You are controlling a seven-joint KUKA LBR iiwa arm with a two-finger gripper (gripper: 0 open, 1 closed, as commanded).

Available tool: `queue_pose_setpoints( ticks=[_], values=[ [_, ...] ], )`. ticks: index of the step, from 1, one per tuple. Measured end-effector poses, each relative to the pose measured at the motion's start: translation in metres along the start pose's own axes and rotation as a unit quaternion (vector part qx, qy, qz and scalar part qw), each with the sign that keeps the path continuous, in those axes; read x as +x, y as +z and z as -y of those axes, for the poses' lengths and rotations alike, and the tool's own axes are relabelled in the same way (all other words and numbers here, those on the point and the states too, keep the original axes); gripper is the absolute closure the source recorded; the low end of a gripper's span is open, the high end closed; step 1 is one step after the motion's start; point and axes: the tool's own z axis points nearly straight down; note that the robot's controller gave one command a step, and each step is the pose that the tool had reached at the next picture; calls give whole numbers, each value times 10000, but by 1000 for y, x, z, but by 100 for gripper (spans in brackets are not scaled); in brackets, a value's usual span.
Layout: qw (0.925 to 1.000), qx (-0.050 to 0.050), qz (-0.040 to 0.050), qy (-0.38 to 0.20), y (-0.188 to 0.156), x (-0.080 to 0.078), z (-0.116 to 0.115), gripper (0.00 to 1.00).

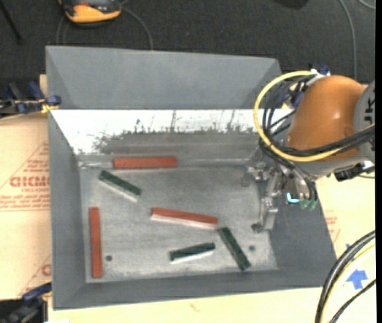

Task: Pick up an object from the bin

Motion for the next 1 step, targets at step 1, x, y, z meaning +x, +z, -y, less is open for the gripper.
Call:
queue_pose_setpoints(
  ticks=[1],
  values=[
    [10000, 6, 40, -11, -4, -2, 0, 0]
  ],
)
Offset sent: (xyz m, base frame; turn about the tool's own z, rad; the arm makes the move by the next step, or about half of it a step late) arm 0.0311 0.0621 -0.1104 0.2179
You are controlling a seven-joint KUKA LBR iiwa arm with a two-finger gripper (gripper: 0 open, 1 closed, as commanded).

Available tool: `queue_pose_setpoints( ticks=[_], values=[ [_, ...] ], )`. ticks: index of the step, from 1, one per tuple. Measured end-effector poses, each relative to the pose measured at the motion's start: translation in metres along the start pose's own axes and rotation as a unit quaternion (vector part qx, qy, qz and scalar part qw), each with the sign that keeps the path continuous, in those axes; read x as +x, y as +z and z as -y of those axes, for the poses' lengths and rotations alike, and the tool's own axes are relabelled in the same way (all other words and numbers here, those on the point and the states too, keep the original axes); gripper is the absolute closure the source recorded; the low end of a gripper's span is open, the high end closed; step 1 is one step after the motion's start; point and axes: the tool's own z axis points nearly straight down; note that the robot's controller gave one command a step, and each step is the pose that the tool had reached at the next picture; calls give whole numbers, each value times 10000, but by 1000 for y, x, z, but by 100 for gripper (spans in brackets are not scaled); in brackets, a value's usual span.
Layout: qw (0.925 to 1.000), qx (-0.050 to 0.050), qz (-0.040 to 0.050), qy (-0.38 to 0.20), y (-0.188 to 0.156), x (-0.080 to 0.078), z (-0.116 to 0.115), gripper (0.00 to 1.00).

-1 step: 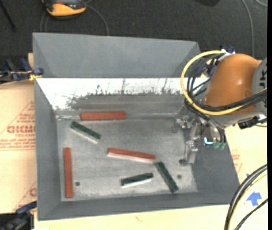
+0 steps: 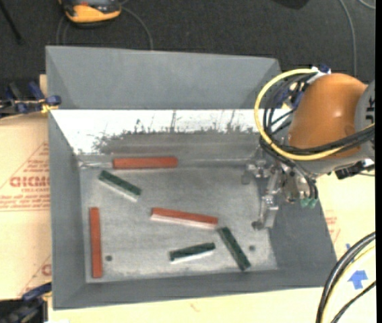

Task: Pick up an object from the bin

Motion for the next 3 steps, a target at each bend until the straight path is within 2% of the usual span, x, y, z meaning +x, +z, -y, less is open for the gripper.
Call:
queue_pose_setpoints(
  ticks=[1, 2, 3],
  values=[
    [9990, -6, 22, 447, 43, -13, -24, 0],
    [9998, -5, -14, -208, 47, -25, -55, 0],
    [9999, -12, -9, 111, 45, -25, -73, 0]
  ],
)
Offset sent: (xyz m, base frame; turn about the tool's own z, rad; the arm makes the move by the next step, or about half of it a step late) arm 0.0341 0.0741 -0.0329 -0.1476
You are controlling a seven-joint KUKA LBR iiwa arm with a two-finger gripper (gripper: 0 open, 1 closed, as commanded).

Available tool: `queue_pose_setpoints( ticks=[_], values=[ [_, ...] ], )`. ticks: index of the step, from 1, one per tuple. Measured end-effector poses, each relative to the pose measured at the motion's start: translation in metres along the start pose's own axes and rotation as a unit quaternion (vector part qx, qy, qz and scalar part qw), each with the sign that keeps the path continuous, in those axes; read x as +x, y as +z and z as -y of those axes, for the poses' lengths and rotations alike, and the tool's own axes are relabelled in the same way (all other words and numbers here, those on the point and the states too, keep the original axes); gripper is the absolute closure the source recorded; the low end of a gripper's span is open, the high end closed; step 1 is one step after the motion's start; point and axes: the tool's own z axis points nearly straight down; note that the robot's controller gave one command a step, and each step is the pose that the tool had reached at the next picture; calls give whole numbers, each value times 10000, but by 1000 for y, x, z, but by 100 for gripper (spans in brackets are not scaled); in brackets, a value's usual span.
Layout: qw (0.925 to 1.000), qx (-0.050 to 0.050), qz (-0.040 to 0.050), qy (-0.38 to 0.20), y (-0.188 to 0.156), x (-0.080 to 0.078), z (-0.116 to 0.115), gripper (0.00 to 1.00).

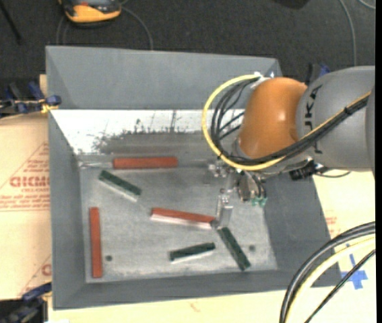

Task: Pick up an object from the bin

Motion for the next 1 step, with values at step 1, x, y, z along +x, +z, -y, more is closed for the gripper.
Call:
queue_pose_setpoints(
  ticks=[1],
  values=[
    [9978, 7, 2, 667, 45, -15, -16, 0]
  ],
)
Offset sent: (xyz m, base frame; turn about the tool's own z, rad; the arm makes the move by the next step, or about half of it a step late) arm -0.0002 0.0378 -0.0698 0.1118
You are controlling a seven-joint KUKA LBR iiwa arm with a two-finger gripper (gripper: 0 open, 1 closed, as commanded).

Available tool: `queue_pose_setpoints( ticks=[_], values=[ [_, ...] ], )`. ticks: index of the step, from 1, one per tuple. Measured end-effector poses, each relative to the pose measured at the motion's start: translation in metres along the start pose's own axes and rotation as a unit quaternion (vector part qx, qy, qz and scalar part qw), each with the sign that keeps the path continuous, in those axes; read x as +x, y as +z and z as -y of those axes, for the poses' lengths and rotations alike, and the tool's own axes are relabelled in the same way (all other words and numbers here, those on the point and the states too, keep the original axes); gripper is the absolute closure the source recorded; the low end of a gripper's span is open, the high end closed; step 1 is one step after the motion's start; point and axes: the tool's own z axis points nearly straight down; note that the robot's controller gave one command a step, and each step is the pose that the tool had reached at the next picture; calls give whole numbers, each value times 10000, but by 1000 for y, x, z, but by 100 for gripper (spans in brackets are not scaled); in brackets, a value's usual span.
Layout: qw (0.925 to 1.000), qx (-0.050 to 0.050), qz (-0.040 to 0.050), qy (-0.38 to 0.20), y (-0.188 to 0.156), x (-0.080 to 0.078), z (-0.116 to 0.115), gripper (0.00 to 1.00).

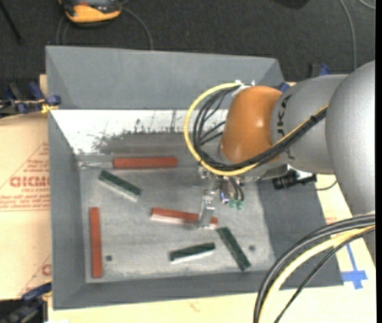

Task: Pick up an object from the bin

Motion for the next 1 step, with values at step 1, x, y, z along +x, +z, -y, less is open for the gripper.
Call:
queue_pose_setpoints(
  ticks=[1],
  values=[
    [9999, -3, -4, -121, 24, 17, -19, 100]
  ],
)
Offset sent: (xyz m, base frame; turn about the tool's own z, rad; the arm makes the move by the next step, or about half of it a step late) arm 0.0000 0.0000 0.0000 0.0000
